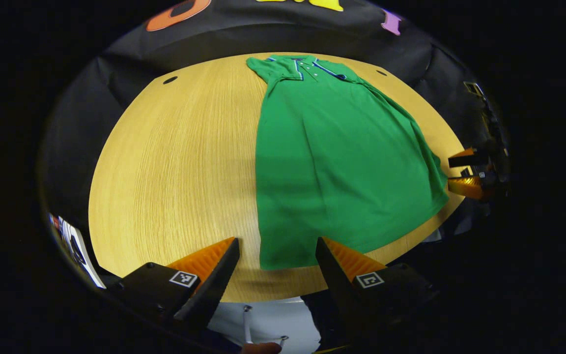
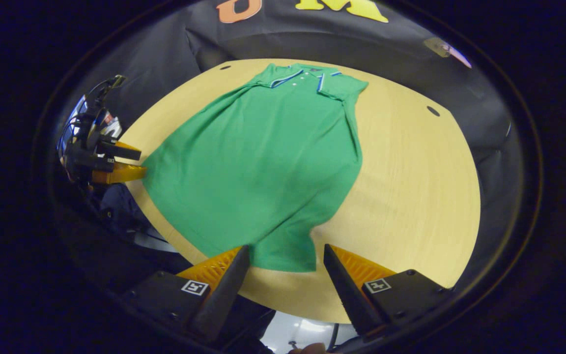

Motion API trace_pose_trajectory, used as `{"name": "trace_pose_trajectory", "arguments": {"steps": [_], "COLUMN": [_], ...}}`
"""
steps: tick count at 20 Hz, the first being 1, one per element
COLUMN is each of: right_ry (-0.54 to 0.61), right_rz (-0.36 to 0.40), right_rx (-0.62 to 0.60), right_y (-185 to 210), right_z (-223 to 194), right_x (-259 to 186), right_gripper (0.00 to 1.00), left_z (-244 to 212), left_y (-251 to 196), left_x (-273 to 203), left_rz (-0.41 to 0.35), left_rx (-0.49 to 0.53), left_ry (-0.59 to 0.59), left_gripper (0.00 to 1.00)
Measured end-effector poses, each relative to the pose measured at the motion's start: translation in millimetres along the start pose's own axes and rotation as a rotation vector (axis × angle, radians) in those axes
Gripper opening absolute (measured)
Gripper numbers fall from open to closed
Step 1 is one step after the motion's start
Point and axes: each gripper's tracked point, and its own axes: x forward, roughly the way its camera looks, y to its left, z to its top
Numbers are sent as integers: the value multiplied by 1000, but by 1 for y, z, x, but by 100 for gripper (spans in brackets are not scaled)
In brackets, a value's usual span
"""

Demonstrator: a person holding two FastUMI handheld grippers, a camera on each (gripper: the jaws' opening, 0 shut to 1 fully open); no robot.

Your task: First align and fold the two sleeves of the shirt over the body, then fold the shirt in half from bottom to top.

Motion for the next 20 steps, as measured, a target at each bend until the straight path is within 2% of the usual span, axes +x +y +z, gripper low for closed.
{"name": "trace_pose_trajectory", "arguments": {"steps": [1, 2, 3, 5, 6, 7, 10, 11, 13, 16, 18, 20], "right_ry": [5, 13, 22, 38, 41, 35, 46, 43, 16, -4, 13, 32], "right_rz": [-2, -6, -8, -12, -22, -27, -29, -29, -15, -11, -6, 12], "right_rx": [-18, -34, -43, -61, -70, -79, -87, -94, -123, -79, -27, 28], "right_y": [1, 2, 3, 4, 3, 3, 4, 3, 6, 5, 4, 3], "right_z": [-1, -1, -2, -8, -10, -9, -10, -10, -6, -6, 0, -4], "right_x": [4, 6, 9, 18, 19, 18, 18, 19, 20, 22, 20, 17], "right_gripper": [94, 99, 94, 99, 94, 99, 99, 94, 93, 8, 7, 2], "left_z": [-2, -4, -8, -7, -4, -5, -5, -4, 1, 8, 10, 15], "left_y": [-1, -5, -9, -11, -11, -11, -13, -13, -15, -17, -24, -32], "left_x": [1, 2, 4, 3, 2, 3, 3, 4, 6, 9, 9, 2], "left_rz": [0, -8, -10, -1, -4, -5, 4, 7, 4, -21, -80, -142], "left_rx": [7, 5, 2, 18, 23, 22, 14, 6, 8, 43, -6, -84], "left_ry": [2, 4, 10, -6, -21, -28, -53, -59, -69, -103, -88, -94], "left_gripper": [100, 100, 100, 100, 100, 100, 100, 100, 98, 45, 10, 4]}}
